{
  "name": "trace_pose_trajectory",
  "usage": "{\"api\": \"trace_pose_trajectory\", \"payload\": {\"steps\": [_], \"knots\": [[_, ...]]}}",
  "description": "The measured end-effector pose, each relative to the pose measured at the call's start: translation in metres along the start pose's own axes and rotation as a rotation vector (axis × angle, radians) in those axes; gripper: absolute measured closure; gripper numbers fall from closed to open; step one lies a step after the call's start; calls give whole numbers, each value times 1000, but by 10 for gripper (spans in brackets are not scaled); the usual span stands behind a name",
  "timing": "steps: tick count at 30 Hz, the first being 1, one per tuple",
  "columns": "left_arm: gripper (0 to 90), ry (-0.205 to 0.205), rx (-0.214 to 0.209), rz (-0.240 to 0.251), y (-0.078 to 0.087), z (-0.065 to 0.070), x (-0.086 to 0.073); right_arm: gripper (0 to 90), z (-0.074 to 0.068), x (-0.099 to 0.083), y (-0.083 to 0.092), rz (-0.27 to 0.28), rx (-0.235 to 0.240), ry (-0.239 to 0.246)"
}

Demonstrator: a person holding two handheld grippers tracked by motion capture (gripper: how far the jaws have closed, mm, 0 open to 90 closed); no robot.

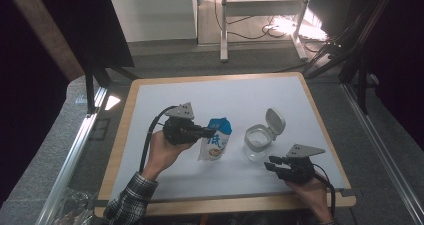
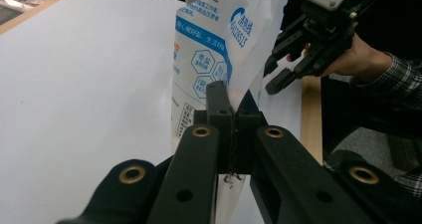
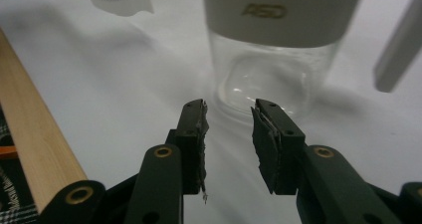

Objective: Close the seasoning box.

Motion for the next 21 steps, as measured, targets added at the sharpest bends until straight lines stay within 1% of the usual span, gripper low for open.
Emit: {"api": "trace_pose_trajectory", "payload": {"steps": [4,9,13,15,21], "knots": [[900,-5,-7,-4,-3,5,4,656,-11,0,-5,-12,22,21],[900,-18,-15,-9,-6,10,9,613,-27,2,-10,-5,48,53],[900,-28,-28,-6,-8,13,14,581,-37,5,-13,-1,72,62],[900,-28,-37,0,-10,15,15,572,-42,7,-16,8,83,65],[900,-25,-52,4,-14,17,19,549,-54,10,-25,3,110,70]]}}
Point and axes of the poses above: each handheld gripper's, and its own axes: y roughly backward along the jaws, x roughly out of its top, z roughly to its right, the point moved 8 cm from there along -y, roughly forward along the jaws, and after that the axes turned 14 degrees about -x, right-handed, at the moved point
